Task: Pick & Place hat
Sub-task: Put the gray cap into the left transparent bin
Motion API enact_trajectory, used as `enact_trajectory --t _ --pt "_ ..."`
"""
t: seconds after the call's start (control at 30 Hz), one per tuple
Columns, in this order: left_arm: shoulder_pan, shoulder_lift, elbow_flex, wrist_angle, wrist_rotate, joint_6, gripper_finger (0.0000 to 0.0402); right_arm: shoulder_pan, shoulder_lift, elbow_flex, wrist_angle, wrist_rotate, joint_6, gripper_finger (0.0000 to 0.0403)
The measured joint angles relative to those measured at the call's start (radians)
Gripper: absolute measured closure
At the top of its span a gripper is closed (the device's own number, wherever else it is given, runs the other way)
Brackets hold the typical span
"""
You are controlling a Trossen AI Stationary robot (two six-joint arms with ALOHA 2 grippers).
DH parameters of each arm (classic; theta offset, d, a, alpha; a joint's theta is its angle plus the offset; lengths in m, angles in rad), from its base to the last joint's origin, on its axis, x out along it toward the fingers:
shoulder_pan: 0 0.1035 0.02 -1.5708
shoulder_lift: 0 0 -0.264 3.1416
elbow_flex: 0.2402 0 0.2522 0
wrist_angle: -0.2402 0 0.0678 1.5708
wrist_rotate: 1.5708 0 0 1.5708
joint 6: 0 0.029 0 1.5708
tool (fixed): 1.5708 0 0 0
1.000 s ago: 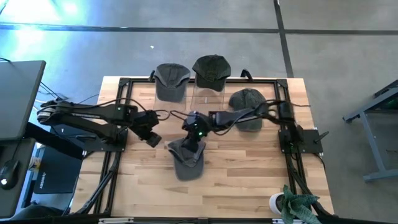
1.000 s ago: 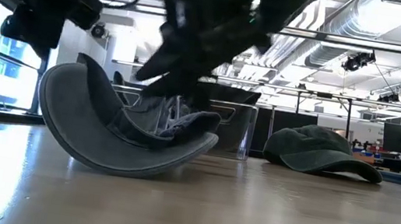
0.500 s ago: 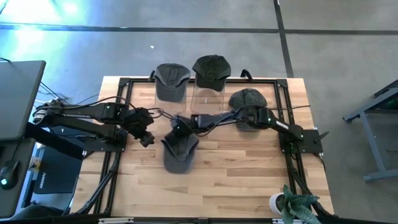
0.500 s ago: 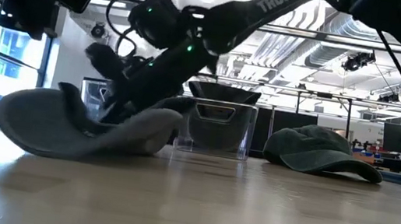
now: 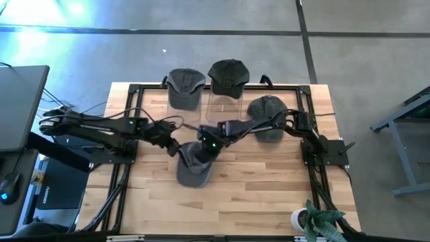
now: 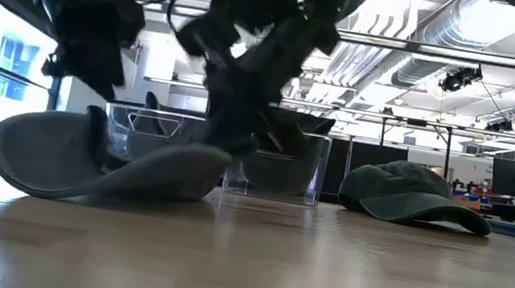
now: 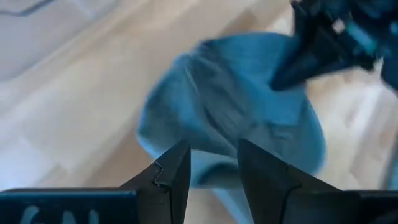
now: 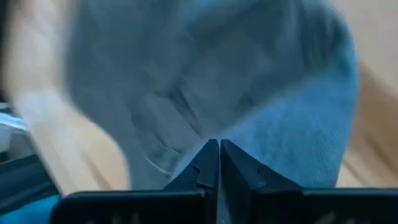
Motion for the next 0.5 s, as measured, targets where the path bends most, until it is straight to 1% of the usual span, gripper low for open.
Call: enact_trajectory --t 0.07,0.13,0.17,0.2,0.3,0.33,0.4,0.5 --pt "0.000 0.056 -0.024 0.061 -0.042 0.023 0.0275 0.015 0.000 -0.040 0.000 0.032 0.031 0.0400" --pt "0.001 0.118 -0.033 0.067 -0.097 0.048 0.0275 0.026 0.000 -0.071 0.001 0.078 0.084 0.0400" --pt "0.000 0.148 -0.033 0.068 -0.116 0.060 0.0275 0.029 0.000 -0.082 0.004 0.080 0.111 0.0399" --pt "0.001 0.174 -0.032 0.064 -0.119 0.074 0.0275 0.032 0.000 -0.088 0.002 0.065 0.130 0.0397" --pt "0.000 0.235 -0.030 0.033 -0.071 0.101 0.0275 0.038 -0.001 -0.092 -0.030 -0.001 0.169 0.0398" --pt "0.000 0.248 -0.023 0.004 -0.060 0.097 0.0275 0.045 -0.006 -0.090 -0.059 -0.009 0.175 0.0400" --pt "-0.001 0.252 0.000 -0.054 -0.048 0.089 0.0275 0.065 -0.031 -0.088 -0.094 0.015 0.180 0.0401" --pt "-0.001 0.218 0.063 -0.096 -0.052 0.094 0.0275 0.082 -0.088 -0.085 -0.076 0.082 0.160 0.0396"
